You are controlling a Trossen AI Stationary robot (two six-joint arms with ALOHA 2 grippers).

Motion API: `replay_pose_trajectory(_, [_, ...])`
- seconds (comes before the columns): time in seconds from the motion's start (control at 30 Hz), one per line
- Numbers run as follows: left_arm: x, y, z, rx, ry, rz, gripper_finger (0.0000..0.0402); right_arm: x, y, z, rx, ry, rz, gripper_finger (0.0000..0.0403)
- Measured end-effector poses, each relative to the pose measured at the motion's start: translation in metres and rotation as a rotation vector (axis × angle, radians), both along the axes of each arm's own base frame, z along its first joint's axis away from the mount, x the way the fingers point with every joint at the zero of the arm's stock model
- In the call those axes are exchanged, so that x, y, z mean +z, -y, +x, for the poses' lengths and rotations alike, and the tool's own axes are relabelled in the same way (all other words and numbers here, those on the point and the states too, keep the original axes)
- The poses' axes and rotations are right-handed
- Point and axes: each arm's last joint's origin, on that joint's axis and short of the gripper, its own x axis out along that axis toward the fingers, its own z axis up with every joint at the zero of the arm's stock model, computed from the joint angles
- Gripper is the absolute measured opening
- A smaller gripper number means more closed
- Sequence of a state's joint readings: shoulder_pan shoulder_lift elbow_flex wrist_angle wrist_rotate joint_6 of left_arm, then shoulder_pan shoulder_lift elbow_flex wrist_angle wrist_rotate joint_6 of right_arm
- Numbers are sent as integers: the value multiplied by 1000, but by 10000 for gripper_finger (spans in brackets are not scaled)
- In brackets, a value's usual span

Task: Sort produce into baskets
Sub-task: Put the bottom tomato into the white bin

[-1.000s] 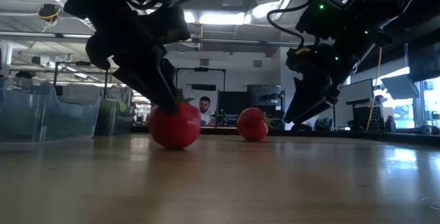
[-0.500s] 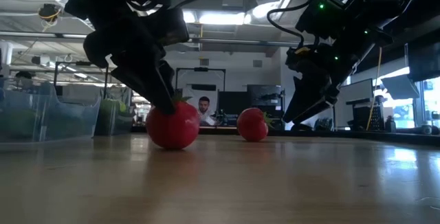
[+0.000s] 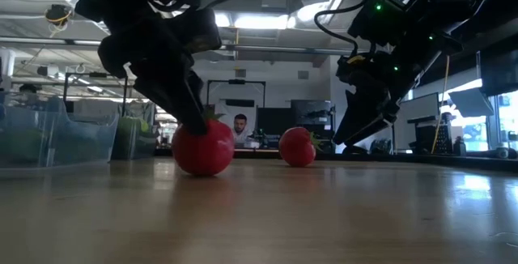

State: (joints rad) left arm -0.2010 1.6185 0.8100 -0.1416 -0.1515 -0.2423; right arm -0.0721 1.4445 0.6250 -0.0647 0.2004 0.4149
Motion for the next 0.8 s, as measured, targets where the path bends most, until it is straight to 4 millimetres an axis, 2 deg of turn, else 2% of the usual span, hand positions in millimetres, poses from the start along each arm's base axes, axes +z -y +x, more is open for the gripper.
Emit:
replay_pose_trajectory(0.37, [30, 12, -24, 42, 4, -80, 221, 0, 0, 0, 0, -2, -1, 292])
replay_pose_trajectory(0.8, [75, 37, -84, 134, -47, -248, 223, 0, 0, 0, 0, -4, -1, 292])
